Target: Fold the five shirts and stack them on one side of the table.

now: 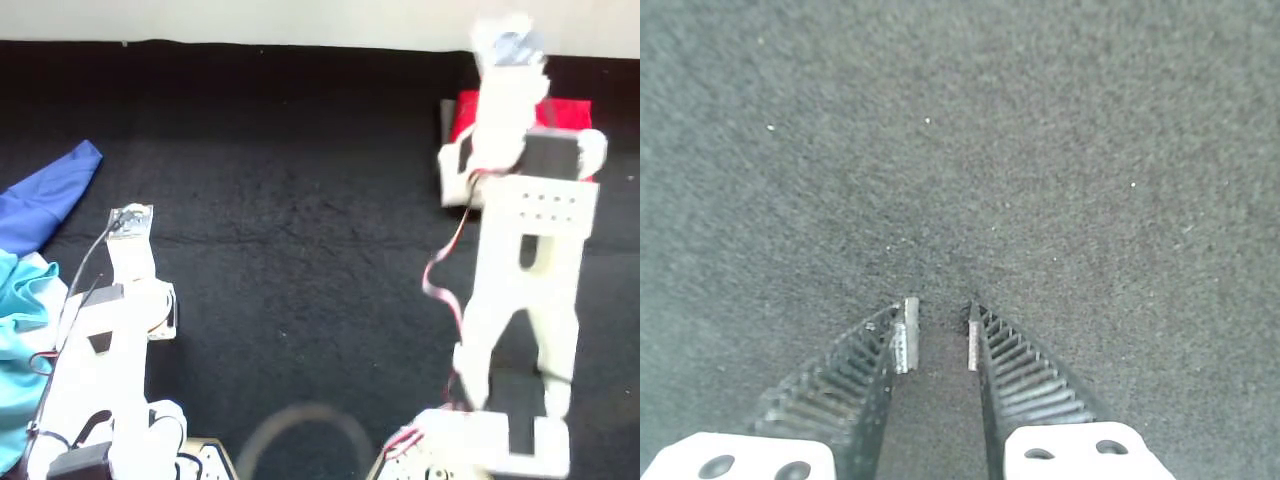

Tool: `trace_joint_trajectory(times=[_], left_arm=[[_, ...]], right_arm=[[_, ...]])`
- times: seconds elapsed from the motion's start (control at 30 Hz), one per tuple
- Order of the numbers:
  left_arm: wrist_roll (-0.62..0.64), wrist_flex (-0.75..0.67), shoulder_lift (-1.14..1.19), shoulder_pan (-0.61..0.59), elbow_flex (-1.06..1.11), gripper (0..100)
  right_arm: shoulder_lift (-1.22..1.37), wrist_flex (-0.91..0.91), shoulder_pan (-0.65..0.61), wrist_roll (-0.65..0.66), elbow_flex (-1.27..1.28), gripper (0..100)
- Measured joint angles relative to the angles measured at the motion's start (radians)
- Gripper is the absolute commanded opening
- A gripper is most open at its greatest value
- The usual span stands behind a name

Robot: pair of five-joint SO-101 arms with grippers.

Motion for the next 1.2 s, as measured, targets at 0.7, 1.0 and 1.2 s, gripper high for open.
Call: trace_joint_trajectory(times=[0.7,1.0,1.2], left_arm=[[0.0,0.0,0.0,0.0,0.0,11],[-0.002,0.287,0.012,-0.146,-0.227,12],[-0.135,0.629,0.046,-0.456,-0.666,26]], right_arm=[[-0.578,-1.063,-0.026,-0.003,1.623,1.3],[-0.578,-1.074,-0.028,-0.003,1.629,1.3],[-0.578,-1.085,-0.028,-0.003,1.629,1.3]])
